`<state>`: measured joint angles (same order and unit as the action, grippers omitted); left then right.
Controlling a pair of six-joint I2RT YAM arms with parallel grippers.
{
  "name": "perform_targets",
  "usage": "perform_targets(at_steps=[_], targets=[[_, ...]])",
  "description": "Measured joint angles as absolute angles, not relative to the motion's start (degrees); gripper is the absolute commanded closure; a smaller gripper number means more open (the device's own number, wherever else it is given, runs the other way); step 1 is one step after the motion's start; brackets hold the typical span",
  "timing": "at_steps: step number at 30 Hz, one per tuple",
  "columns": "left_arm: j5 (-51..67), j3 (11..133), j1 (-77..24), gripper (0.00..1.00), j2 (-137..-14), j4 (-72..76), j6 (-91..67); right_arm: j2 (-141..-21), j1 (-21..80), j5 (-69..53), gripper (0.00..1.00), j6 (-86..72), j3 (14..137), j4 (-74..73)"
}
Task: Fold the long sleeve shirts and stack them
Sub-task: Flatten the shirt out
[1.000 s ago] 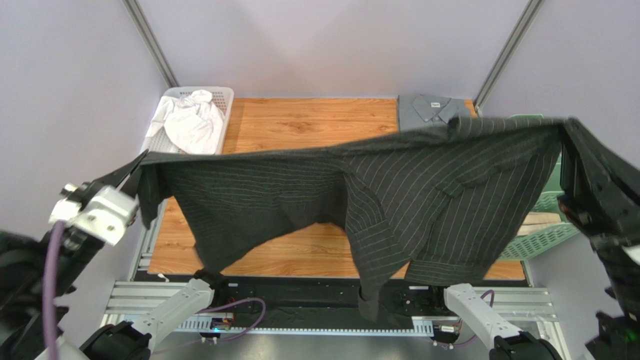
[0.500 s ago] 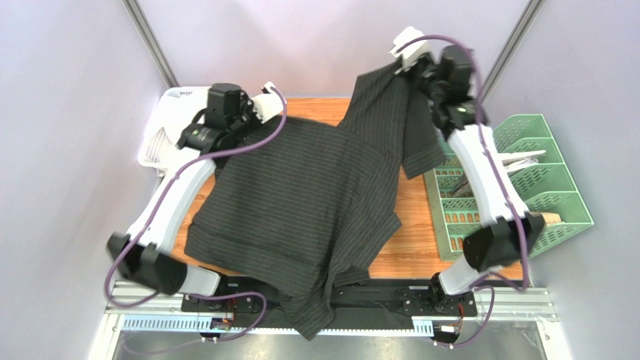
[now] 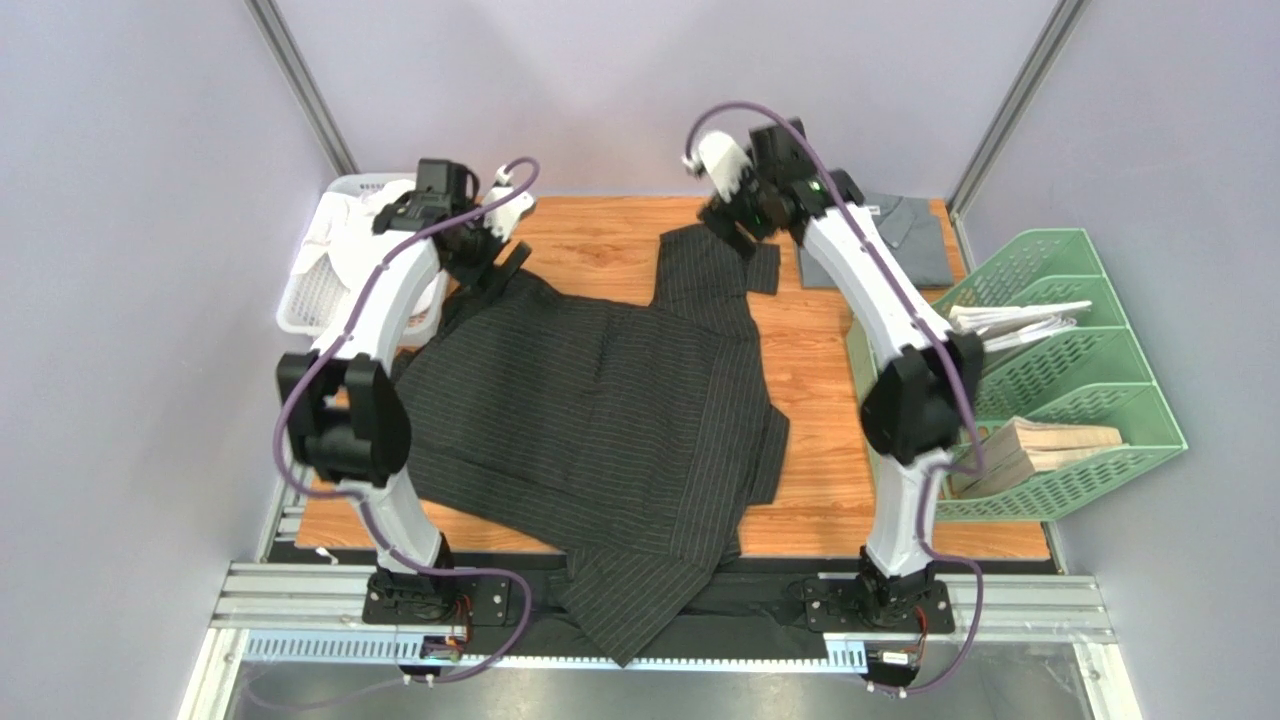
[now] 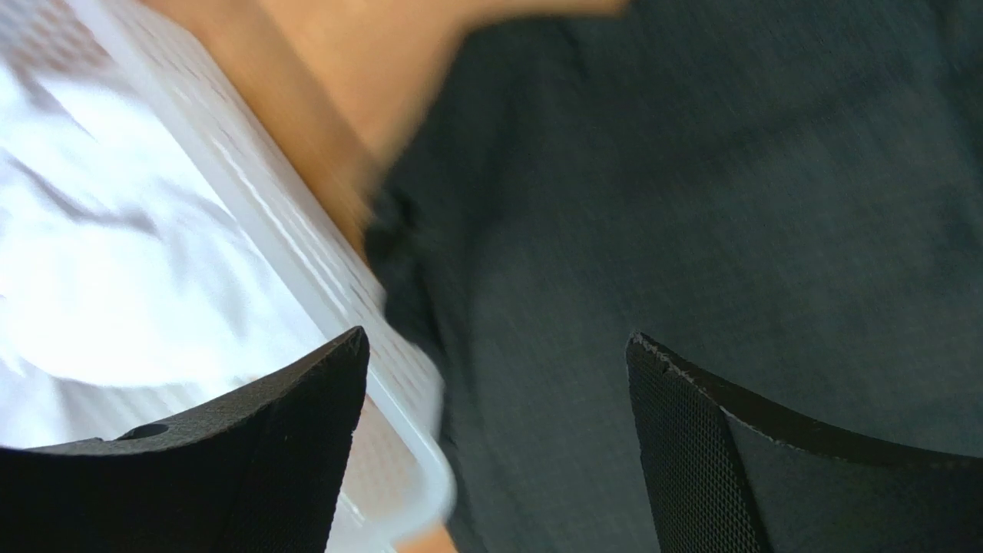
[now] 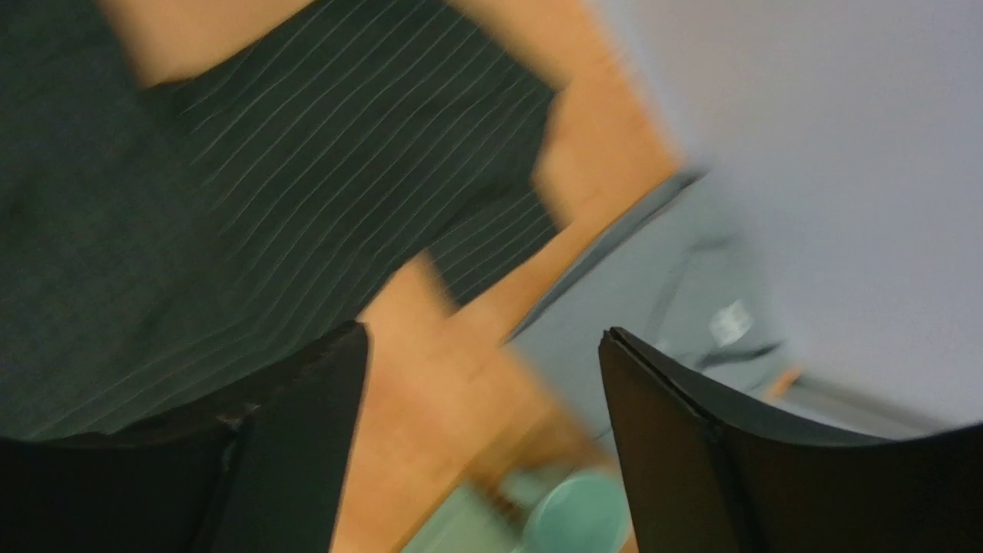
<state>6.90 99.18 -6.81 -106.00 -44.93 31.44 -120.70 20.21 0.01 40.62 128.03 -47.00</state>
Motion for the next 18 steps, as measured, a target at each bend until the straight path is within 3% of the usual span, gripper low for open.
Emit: perform_targets(at_steps=[1, 3, 6, 10, 18], targets=[[8.0, 95.6, -6.0, 0.16, -102.8, -46.7, 31.6, -114.9, 20.5, -1.1, 0.36, 39.2, 119.1, -48.6], [10.5, 89.3, -5.7, 0.18, -96.2, -49.4, 31.8, -104.8, 22.2, -3.5, 0.42, 35.6, 104.7, -53.6], [13.6, 83.1, -6.6, 0.19, -89.1, -51.5, 32.3, -97.3, 27.2, -8.4, 0.5, 30.3, 93.5, -57.7], [16.9, 75.5, -7.4, 0.2, -85.2, -52.9, 32.4, -96.3, 32.2, -13.5, 0.53, 24.8, 83.2, -57.3], [19.2, 66.9, -7.3, 0.2, -85.3, -54.8, 32.2, -103.8, 30.3, -10.4, 0.55, 21.4, 71.0, -53.2]])
